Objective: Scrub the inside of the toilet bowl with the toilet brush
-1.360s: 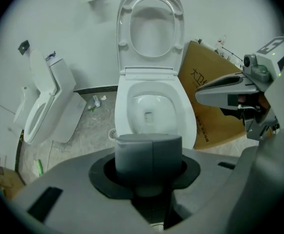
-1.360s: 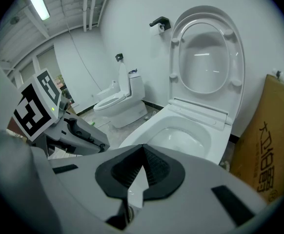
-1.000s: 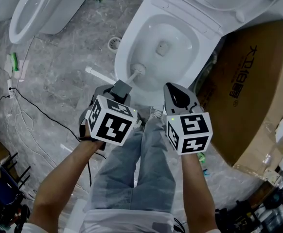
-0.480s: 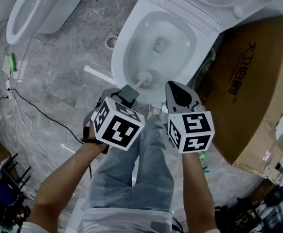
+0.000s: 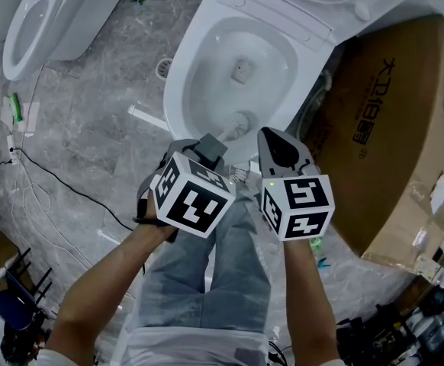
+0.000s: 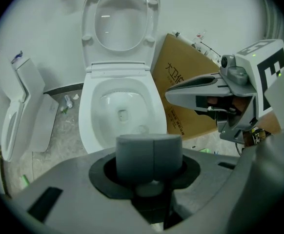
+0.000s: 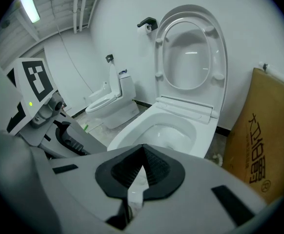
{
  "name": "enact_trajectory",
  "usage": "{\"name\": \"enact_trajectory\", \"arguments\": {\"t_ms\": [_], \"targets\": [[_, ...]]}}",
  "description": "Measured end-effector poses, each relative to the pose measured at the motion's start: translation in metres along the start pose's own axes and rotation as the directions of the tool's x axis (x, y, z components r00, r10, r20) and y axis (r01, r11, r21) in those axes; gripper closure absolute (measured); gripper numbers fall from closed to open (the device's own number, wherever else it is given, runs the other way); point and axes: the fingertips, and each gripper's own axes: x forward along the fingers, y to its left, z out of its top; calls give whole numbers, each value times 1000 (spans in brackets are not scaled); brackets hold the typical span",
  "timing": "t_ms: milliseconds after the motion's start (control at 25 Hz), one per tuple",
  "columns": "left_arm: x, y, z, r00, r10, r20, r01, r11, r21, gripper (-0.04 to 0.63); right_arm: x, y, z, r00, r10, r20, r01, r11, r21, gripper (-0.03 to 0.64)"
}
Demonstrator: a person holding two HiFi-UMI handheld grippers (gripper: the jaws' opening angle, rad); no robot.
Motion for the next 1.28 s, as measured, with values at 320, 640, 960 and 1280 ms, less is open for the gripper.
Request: {"name": "enact_trajectory", "arguments": {"t_ms": [320,640,960,1280], "targets": [[13,-7,25,1000,-13,24,13,1000,6,439,2,-13,7,1000,0,10,0,1000,11,618],[23,-5,49,999,-19,47,19,1000,-13,439,9,-27,6,1000,1,-7,-1,1000,19,618],[30,-2,77,996,-26,83,29,999,-36,439,18,-39,12,1000,6,-16,-6,1000,18,618],[39,4,105,993,-27,118,34,998,-57,439,27,-53,13,999,16,-33,-15,1000,14,618]]}}
